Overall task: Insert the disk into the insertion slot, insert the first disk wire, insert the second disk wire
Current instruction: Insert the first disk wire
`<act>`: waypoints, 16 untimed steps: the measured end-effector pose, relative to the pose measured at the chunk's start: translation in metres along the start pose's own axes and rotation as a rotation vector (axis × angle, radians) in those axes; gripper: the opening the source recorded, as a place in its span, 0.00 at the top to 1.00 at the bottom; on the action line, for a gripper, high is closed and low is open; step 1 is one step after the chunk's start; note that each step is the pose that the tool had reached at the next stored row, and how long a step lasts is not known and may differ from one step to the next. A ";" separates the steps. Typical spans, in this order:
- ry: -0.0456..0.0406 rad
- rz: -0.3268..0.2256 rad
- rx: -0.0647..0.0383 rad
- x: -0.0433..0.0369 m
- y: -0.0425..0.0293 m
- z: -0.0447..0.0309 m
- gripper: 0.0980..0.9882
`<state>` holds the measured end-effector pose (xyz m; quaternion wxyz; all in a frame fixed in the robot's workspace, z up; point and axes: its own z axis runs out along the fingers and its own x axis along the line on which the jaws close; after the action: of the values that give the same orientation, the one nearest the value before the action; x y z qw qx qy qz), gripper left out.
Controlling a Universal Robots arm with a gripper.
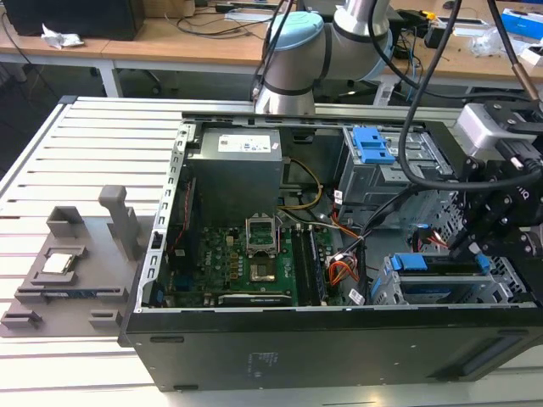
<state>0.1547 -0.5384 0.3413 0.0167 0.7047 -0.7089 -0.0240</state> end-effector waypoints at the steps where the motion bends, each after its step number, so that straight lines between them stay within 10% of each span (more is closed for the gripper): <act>1: 0.0002 0.002 0.000 -0.0001 -0.0002 0.0002 0.92; 16: 0.0001 0.002 0.000 0.0005 0.0013 0.0061 0.92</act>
<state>0.1531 -0.5388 0.3353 0.0167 0.7040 -0.7096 -0.0240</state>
